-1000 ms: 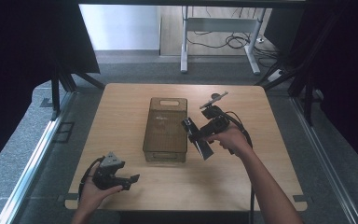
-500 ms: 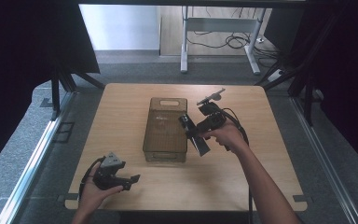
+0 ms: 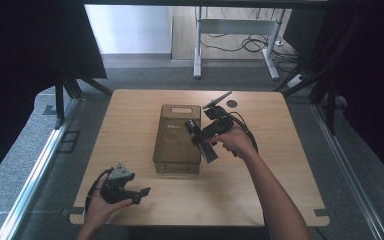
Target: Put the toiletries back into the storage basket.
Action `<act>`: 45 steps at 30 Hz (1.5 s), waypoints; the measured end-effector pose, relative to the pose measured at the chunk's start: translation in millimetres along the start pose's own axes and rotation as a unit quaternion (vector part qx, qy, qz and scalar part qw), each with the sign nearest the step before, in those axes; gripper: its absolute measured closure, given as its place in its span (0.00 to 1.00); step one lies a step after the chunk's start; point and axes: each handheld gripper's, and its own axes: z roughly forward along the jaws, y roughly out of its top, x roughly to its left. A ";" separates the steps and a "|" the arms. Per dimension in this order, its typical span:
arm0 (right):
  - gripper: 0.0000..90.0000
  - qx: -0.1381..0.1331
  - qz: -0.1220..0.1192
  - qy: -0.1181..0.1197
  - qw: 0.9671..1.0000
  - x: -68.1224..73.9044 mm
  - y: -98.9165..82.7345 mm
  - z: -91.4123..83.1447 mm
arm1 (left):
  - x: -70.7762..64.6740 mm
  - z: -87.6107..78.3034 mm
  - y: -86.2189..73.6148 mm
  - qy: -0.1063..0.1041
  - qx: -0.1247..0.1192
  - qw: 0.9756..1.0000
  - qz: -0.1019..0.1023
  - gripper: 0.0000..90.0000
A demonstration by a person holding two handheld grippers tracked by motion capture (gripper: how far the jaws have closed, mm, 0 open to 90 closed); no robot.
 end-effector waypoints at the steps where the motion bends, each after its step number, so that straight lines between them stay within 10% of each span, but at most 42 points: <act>1: 0.52 0.004 -0.001 0.000 1.000 -0.1 2.4 2.9 | 0.5 0.0 0.0 -0.001 0.000 1.000 0.002 0.21; 45: 0.53 0.022 0.067 0.003 0.998 13.6 55.8 79.8 | 1.1 -2.5 0.5 -0.004 -0.006 1.000 0.002 0.21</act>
